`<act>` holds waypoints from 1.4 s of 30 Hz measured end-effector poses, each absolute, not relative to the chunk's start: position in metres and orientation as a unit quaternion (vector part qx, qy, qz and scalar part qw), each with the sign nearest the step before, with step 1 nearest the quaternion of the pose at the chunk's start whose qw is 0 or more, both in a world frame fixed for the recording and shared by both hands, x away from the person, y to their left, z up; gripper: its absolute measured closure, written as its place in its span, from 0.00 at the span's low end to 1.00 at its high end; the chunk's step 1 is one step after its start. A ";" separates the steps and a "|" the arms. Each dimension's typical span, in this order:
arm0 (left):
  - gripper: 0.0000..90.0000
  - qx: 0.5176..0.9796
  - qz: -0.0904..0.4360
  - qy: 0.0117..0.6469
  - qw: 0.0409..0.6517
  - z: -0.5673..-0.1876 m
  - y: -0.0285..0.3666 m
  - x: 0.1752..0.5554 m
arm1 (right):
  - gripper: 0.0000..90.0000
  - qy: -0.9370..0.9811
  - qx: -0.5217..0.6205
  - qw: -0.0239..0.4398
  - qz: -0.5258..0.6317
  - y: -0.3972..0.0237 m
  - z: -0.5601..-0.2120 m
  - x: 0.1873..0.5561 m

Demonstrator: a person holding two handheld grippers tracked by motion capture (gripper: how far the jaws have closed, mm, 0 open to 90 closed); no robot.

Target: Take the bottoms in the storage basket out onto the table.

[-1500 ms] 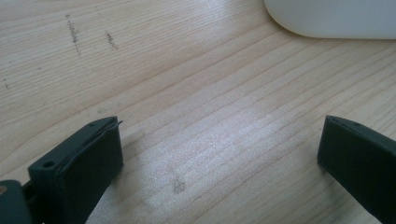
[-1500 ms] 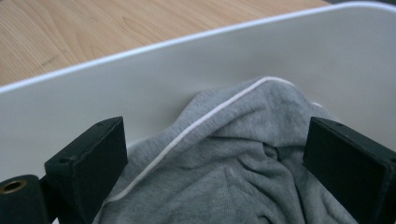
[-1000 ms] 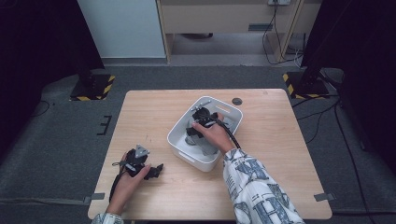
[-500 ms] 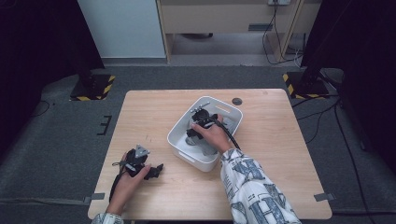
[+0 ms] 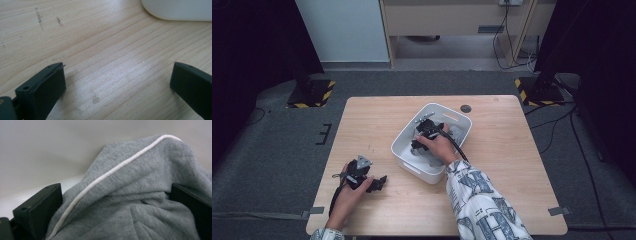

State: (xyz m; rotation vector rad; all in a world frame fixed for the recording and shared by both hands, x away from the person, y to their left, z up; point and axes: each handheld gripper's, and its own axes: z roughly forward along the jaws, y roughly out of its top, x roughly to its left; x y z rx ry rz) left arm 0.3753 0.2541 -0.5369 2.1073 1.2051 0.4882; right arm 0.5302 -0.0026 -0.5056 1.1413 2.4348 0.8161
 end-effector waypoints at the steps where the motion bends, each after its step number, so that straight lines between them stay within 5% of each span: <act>1: 0.00 0.804 0.186 0.460 0.327 -0.537 0.254 0.375 | 0.00 0.854 0.400 0.166 0.288 -0.003 -0.506 0.530; 42: 0.00 0.804 0.187 0.460 0.326 -0.537 0.254 0.375 | 0.00 0.858 0.388 0.198 0.271 0.003 -0.513 0.525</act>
